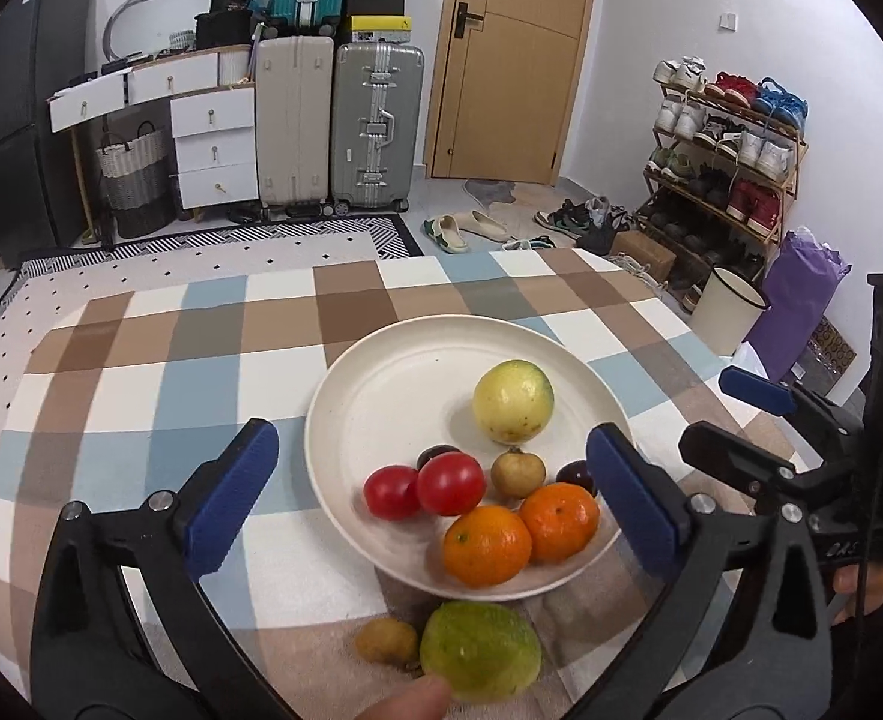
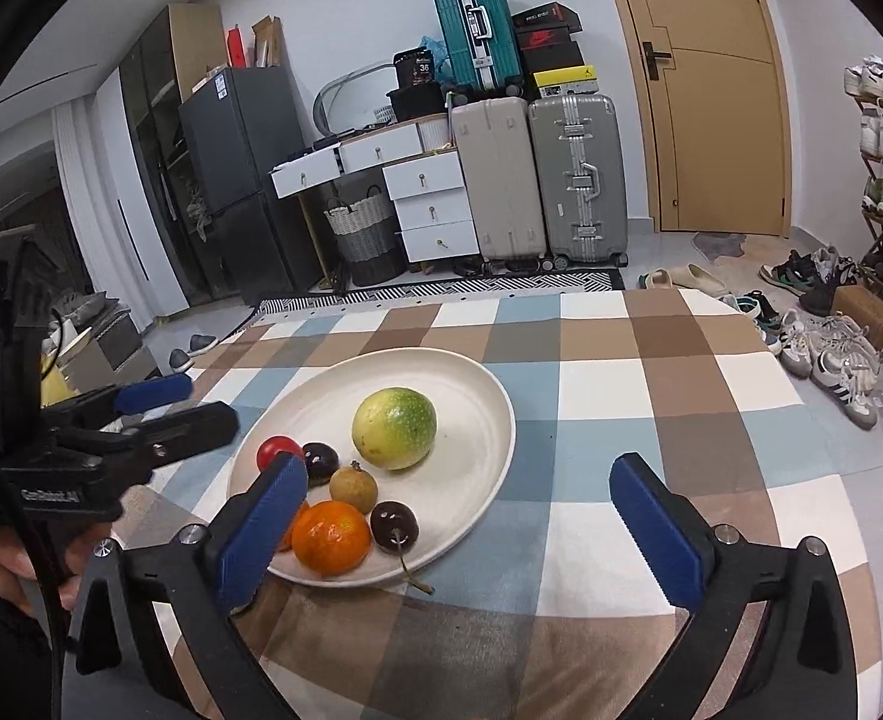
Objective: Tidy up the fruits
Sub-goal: 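Open the left tool to drop the tomato on the plate while the right tool releases the cherry, then reach the right tool to the green passion fruit while the left tool moves toward the small brown fruit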
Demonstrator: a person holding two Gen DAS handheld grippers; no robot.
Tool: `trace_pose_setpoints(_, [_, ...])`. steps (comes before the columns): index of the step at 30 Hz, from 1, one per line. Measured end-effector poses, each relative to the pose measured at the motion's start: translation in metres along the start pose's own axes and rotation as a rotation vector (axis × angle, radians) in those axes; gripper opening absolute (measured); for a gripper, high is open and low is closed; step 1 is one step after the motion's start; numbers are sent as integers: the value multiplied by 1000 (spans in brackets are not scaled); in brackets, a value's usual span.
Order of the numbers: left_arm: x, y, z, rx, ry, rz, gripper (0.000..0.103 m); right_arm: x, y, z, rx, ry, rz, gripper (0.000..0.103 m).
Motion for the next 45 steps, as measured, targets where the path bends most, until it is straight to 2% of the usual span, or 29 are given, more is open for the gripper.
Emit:
trace_pose_setpoints(6, [3,-12,-35,-21,30,5,102,7,-9,-10,23,8,1,103])
trace_pose_setpoints(17, [22,-48,-70,9,78,-18,102,32,-25,-23,62,64,-6,103])
trace_pose_setpoints(32, [32,-89,-59,110,86,-11,102,41,-43,-8,163,157,35,102])
trace_pose_setpoints(39, [36,-95,-47,138,87,-25,102,47,-48,-1,204,198,35,102])
trace_pose_setpoints(43, [38,-96,-44,142,114,-26,102,59,-55,6,239,231,12,93])
trace_pose_setpoints(45, [40,-96,-44,142,112,-32,102,63,-58,9,258,244,15,92])
Point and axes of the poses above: each gripper's, at about its wrist camera, not at the fingertips, and z roughly the way its jaws point, x to its left, y to its top, the point moved 3 cm from there along z, roughly the way its jaws point, and after that the axes turned 1 degree about -x, right-handed, at the moved point
